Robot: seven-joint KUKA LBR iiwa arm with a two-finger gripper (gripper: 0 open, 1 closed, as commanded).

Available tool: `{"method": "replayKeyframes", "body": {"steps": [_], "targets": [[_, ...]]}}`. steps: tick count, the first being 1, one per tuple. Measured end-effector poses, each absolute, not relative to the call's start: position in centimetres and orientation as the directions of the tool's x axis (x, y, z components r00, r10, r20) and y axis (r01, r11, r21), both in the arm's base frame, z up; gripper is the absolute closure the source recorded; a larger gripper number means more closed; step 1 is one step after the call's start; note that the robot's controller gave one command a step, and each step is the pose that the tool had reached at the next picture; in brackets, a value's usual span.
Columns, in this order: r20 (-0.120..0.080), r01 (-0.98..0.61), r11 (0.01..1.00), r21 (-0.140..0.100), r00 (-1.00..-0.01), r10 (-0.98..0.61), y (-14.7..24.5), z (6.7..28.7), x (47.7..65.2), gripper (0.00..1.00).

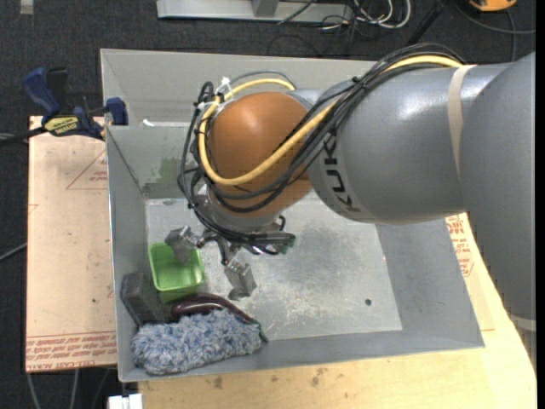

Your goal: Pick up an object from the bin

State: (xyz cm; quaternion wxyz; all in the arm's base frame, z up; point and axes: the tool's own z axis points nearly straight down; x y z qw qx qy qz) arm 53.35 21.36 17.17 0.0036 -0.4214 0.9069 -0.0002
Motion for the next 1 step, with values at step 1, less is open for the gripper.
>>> {"method": "replayKeyframes", "body": {"steps": [1], "targets": [[-0.006,-0.919,0.394,-0.003,-0.394,-0.919,23.19,13.12,55.67,0.0]]}}
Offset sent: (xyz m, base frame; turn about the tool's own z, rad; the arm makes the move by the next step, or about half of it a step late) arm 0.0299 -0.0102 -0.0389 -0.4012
